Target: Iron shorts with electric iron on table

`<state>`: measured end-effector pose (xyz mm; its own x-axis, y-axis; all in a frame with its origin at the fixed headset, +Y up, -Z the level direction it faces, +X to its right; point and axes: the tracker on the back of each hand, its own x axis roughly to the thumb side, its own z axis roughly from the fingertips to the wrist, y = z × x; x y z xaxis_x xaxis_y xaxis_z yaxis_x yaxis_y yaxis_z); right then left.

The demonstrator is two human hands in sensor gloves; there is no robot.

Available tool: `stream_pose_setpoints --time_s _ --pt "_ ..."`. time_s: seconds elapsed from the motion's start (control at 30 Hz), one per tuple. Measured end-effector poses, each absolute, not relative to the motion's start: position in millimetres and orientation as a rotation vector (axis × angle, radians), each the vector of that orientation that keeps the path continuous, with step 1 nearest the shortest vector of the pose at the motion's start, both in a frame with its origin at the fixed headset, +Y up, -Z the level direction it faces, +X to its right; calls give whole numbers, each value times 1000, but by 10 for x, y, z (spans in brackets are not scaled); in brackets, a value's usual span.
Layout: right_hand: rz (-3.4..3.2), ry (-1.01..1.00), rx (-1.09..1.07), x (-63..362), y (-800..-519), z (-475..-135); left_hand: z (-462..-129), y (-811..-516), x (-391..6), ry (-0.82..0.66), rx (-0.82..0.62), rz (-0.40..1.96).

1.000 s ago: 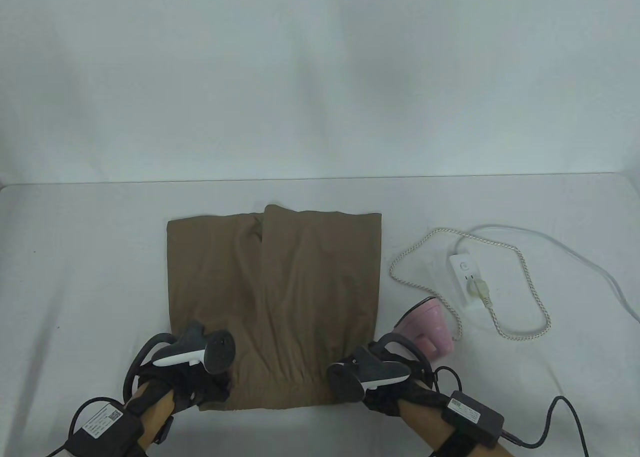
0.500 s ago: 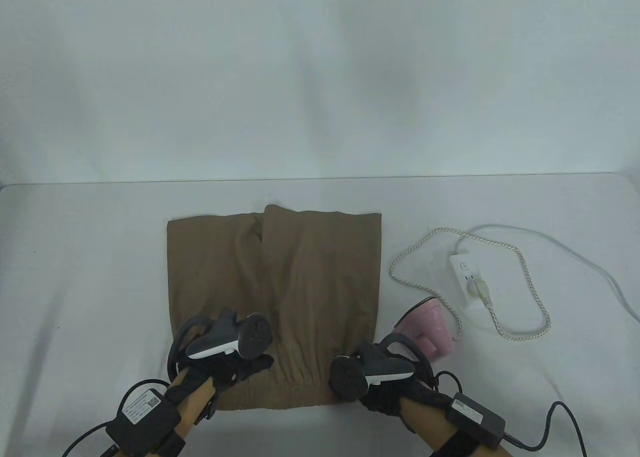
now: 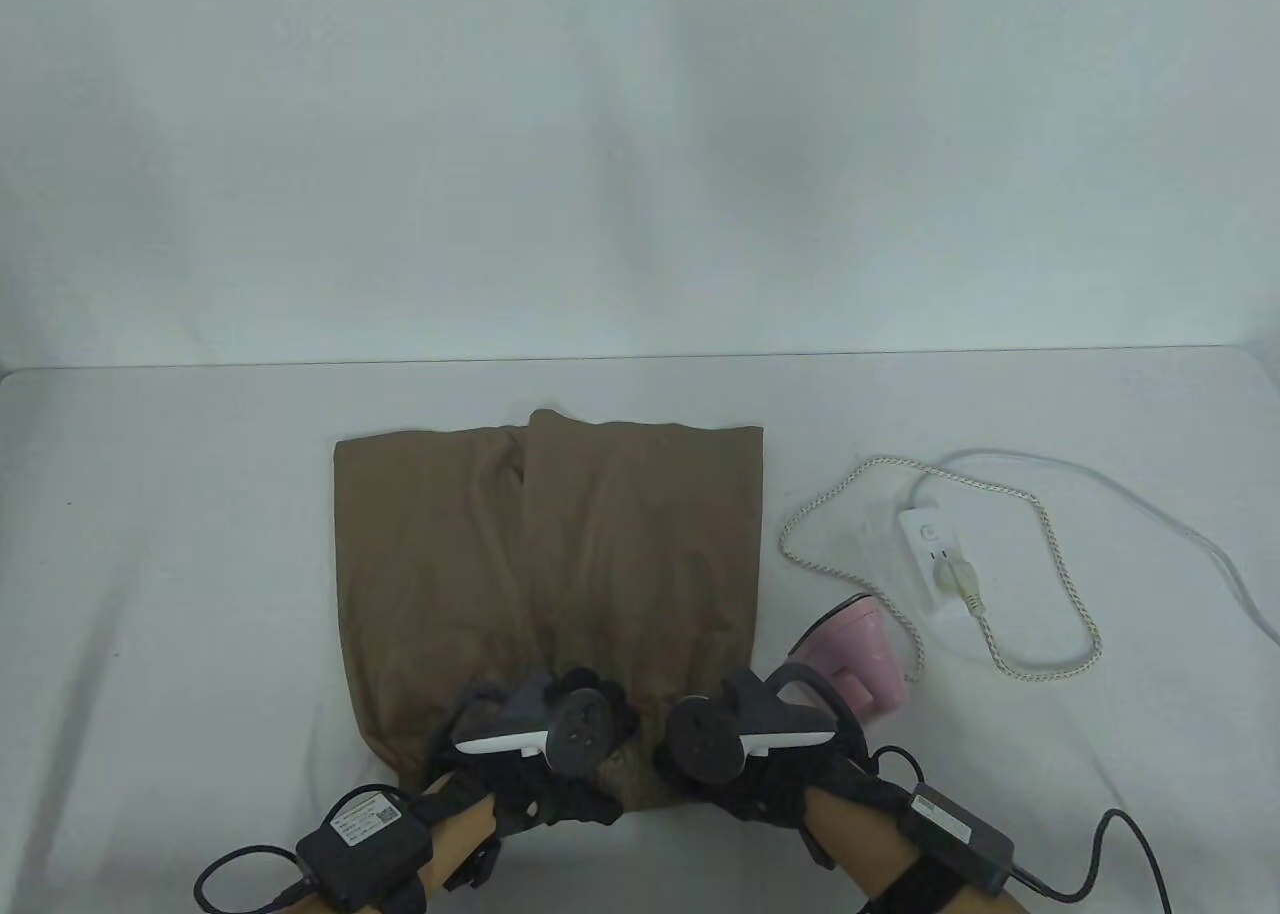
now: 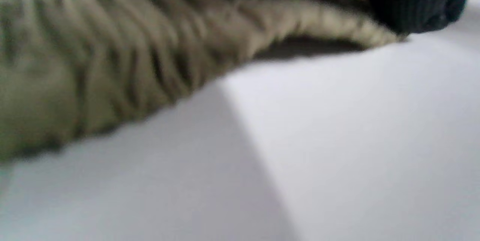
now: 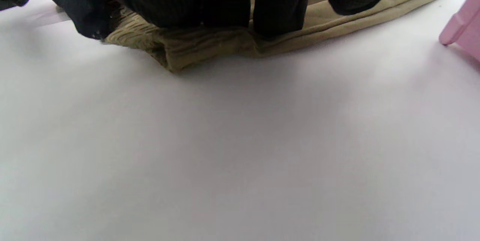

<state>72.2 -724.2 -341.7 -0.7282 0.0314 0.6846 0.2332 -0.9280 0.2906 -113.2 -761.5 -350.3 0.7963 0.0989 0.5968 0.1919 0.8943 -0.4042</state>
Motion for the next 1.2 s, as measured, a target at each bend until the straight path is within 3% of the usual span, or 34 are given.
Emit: stream_pose_setpoints --time_s 0.17,0.3,0.5,0.73,0.93,1.07,1.2 --pt "-2790 -595 -1107 715 -7220 -3433 -3416 -7518 -1008 -669 -374 -217" --pt "-2777 -564 -1131 688 -7104 -3400 -3414 -7543 -1028 -652 -413 -184" --pt "-2909 -512 -1148 774 -6703 -3352 -3424 -7559 -1046 -645 -405 -161" --pt "-3206 -319 -1106 1241 -6129 -3284 -3435 -7569 -1057 -650 -418 -136" --pt "-3522 40 -809 1814 -5829 -3210 -3439 -7569 -1059 -651 -417 -135" --pt "-3603 302 -381 2139 -5839 -3185 -3441 -7566 -1060 -647 -414 -140" --pt "-3578 287 -1 2331 -5961 -3218 -3442 -7564 -1058 -645 -413 -144"
